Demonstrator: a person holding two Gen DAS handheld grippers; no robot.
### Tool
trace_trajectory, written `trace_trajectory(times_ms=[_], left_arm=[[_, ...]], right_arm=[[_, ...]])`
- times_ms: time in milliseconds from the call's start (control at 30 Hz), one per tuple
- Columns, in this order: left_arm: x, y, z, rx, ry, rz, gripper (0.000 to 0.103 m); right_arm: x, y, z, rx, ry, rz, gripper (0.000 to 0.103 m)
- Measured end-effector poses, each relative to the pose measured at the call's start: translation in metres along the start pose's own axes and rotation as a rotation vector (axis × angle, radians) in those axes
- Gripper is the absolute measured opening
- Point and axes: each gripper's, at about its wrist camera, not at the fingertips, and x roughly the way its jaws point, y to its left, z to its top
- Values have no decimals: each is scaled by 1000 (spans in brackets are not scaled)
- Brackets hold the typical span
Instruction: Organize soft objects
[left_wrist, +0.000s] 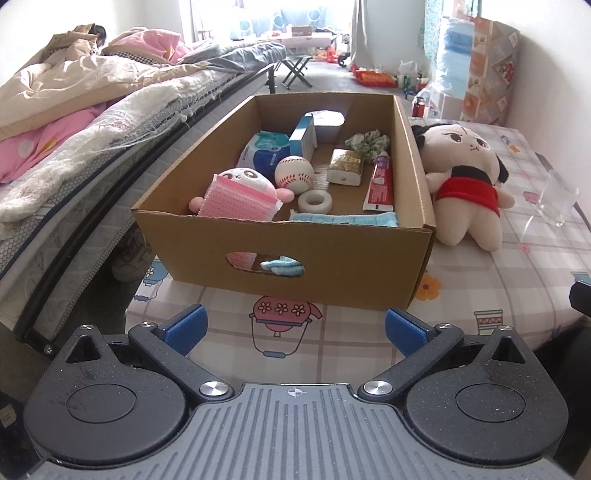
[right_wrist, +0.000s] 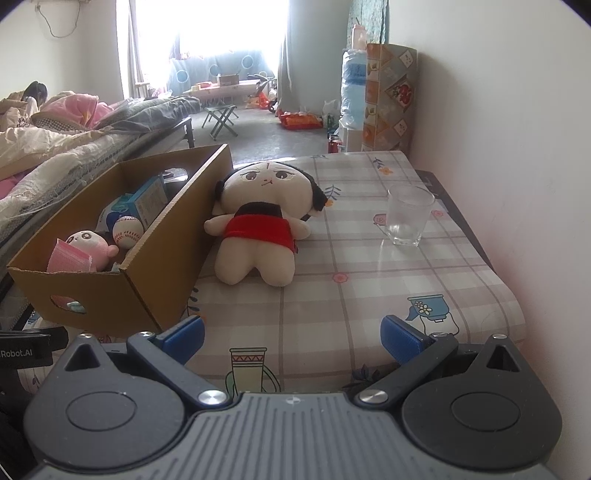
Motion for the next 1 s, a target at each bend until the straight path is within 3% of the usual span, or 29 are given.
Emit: trace_trajectory(times_ms=[667, 1000], left_arm=[[1, -5, 0, 10, 5, -4, 103], [0, 7, 0, -3, 6, 15, 103]], right_arm=[[6, 2, -2, -12, 23, -4, 103], [6, 25, -7, -28, 39, 20, 103]])
